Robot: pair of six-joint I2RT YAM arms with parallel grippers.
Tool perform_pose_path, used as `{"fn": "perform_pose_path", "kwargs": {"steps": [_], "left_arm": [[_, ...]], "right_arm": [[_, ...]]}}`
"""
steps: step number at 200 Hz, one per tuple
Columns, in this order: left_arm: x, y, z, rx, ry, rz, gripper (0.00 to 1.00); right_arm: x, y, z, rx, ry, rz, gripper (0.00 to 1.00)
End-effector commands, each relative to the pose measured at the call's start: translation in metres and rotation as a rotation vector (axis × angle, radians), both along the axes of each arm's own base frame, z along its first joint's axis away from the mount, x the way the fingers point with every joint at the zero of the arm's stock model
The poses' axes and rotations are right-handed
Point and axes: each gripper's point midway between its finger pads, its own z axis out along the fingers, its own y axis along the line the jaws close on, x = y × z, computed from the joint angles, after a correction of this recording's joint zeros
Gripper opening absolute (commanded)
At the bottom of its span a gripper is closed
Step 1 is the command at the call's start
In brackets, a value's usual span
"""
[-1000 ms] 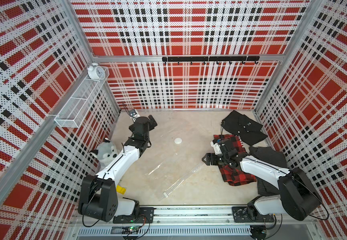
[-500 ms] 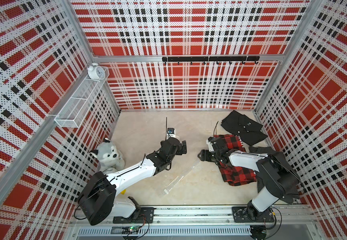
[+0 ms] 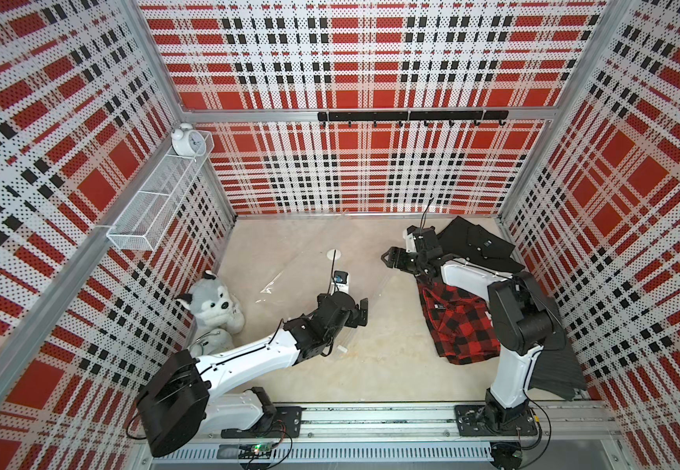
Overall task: Place the folded shirt into the vacuum bag
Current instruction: Move the shirt to the center of the board, then open the vacuum bag at the center of the board.
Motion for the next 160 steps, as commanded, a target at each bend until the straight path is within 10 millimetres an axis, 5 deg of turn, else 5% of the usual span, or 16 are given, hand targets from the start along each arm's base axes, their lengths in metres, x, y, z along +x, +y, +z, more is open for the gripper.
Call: {"fn": "perform_pose_path", "kwargs": {"steps": [1, 27, 42, 61, 99, 160], "left_arm": [[0.0, -0.004, -0.009, 0.04, 0.025, -0.015, 0.99], [0.004, -0.019, -0.025, 0.104, 0.078, -0.073, 0.98], [0.007, -0.032, -0.037, 0.118, 0.126, -0.124, 0.98], [0.009, -0.05, -0.053, 0.145, 0.183, -0.22, 0.99], [0.015, -0.059, -0.077, 0.317, 0.248, -0.263, 0.95], [0.002, -0.055, -0.088, 0.491, 0.281, -0.227, 0.94]], "right_arm": [[-0.039, -0.017, 0.002, -0.047, 0.04, 0.01, 0.8], [-0.077, -0.036, -0.001, -0.047, 0.05, -0.01, 0.83], [-0.096, -0.042, 0.001, -0.024, 0.042, -0.011, 1.0], [-0.113, -0.05, 0.0, -0.012, 0.022, -0.023, 1.0], [-0.114, -0.087, -0.006, -0.167, -0.054, -0.138, 1.0], [-0.12, -0.095, -0.001, -0.17, -0.132, -0.146, 1.0]]}}
